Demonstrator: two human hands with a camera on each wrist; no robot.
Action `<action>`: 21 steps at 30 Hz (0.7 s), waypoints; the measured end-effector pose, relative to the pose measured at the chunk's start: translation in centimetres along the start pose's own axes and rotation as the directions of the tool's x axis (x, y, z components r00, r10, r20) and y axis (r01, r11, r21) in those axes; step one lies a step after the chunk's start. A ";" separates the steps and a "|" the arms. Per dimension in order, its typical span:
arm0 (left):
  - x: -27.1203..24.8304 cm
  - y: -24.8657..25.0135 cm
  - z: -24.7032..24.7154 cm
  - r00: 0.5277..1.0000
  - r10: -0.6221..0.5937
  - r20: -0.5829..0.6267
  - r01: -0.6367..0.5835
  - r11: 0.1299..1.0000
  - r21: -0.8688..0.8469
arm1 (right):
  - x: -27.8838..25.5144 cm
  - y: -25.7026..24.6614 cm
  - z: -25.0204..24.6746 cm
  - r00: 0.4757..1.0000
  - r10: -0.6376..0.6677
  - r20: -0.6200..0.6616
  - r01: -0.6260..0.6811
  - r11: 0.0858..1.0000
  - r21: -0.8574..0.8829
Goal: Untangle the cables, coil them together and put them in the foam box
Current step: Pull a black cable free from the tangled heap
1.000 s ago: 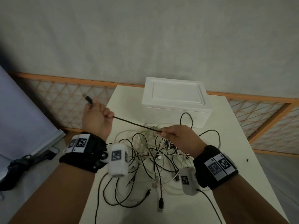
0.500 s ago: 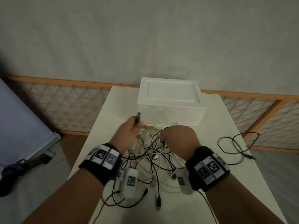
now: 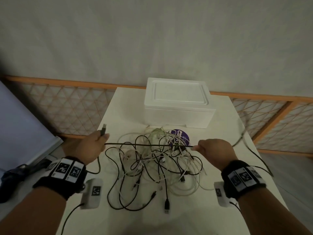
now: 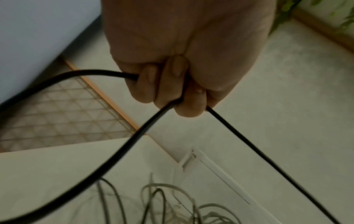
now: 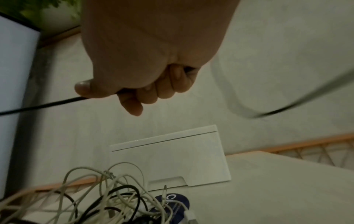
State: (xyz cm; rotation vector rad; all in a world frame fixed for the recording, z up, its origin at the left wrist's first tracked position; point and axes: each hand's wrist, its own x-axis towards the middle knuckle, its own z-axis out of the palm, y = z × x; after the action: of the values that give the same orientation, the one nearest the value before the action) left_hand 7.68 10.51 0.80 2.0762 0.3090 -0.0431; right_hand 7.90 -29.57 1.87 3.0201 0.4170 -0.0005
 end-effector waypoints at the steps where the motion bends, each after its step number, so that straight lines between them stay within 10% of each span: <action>1: -0.2 -1.2 -0.5 1.000 -0.021 -0.009 0.022 0.998 0.058 | -0.2 0.0 0.7 1.000 -0.022 -0.006 0.022 1.000 -0.008; 8: -1.7 -6.4 -3.7 0.978 0.042 -0.202 0.059 0.882 0.468 | -2.4 3.0 2.9 0.987 0.150 0.063 -0.151 0.989 0.011; 13: -2.0 -11.2 -7.9 0.941 -0.208 -0.266 0.303 0.870 0.390 | -5.6 9.0 4.5 0.931 0.360 0.056 -0.362 0.931 0.050; 21: -5.1 -5.6 -1.2 0.973 -0.202 0.114 0.153 0.928 0.341 | -4.1 14.7 7.8 0.796 0.531 0.289 -0.540 0.840 -0.056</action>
State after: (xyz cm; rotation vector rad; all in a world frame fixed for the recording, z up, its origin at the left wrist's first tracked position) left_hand 1.34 13.12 -2.53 2.3552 0.4223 -0.3811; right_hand 8.01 -45.48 -4.54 2.9758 -0.4779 -0.4137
